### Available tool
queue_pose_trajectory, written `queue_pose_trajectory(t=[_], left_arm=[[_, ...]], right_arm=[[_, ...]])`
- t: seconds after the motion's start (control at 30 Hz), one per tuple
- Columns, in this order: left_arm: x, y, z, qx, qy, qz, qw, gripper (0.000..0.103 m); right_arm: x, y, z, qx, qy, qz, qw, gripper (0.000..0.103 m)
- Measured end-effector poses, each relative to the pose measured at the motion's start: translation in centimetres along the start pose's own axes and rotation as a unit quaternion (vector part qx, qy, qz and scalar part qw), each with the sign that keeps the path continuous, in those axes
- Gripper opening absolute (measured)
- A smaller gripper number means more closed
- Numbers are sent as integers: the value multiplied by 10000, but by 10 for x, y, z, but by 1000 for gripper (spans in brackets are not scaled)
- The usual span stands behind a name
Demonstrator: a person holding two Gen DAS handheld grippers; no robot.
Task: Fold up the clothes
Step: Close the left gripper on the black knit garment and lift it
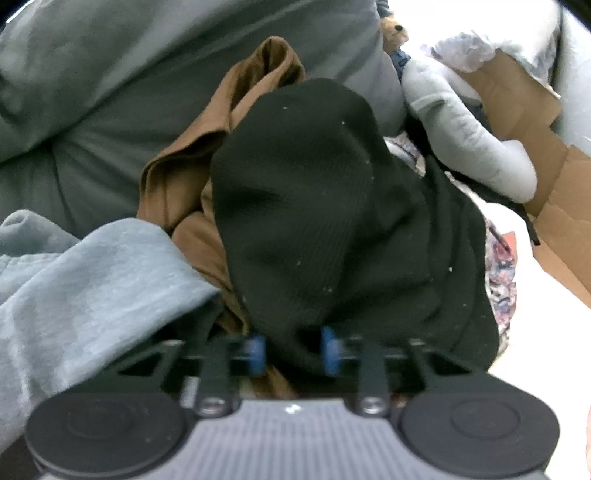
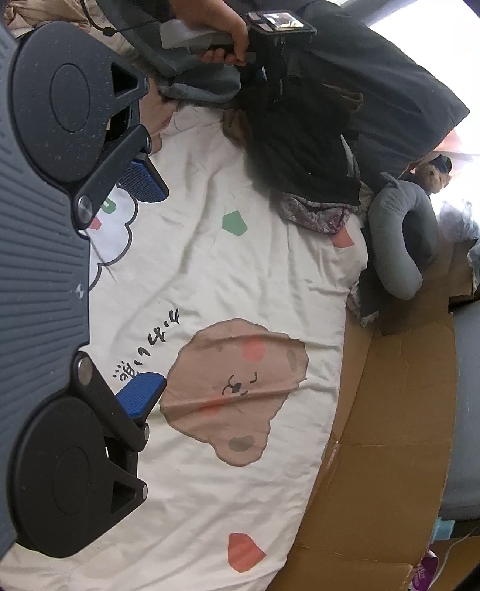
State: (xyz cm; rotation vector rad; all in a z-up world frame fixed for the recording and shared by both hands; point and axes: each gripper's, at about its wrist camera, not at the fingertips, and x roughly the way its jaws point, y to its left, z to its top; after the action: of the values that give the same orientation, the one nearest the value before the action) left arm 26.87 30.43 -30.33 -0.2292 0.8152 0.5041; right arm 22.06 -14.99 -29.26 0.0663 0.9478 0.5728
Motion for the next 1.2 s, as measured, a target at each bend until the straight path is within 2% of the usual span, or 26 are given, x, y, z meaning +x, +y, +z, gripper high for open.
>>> queue_pose_trajectory(t=[0.1, 0.2, 0.43, 0.57, 0.7, 0.83, 1.07, 1.13, 1.2], left_arm=[[-10, -9, 1, 76, -120, -147, 9998, 10], [-19, -14, 1, 33, -124, -409, 9991, 8], [-40, -28, 2, -3, -56, -874, 9962, 5], [-56, -46, -6, 196, -22, -1092, 9938, 5], [-67, -63, -17, 185, 132, -1294, 9913, 4], [-77, -82, -32, 256, 308, -1634, 9857, 1], [-88, -120, -56, 594, 501, -1896, 9788, 1], [-91, -132, -64, 770, 518, -1994, 9755, 1], [-93, -141, -72, 734, 626, -2168, 9714, 1]], right_arm=[[0, -1, -2, -5, 26, 12, 10000, 101], [0, -5, -5, 38, 62, 26, 10000, 101], [5, -15, -9, 345, 158, 6, 9993, 100], [1, -18, -10, 474, 66, -5, 9989, 100], [-6, -25, -8, 588, -62, -43, 9982, 100], [-11, -33, -5, 728, -155, -44, 9972, 100], [-14, -39, -5, 768, -192, 59, 9968, 100], [-14, -40, -6, 795, -186, 62, 9966, 100], [-16, -41, -7, 784, -194, 67, 9967, 100]])
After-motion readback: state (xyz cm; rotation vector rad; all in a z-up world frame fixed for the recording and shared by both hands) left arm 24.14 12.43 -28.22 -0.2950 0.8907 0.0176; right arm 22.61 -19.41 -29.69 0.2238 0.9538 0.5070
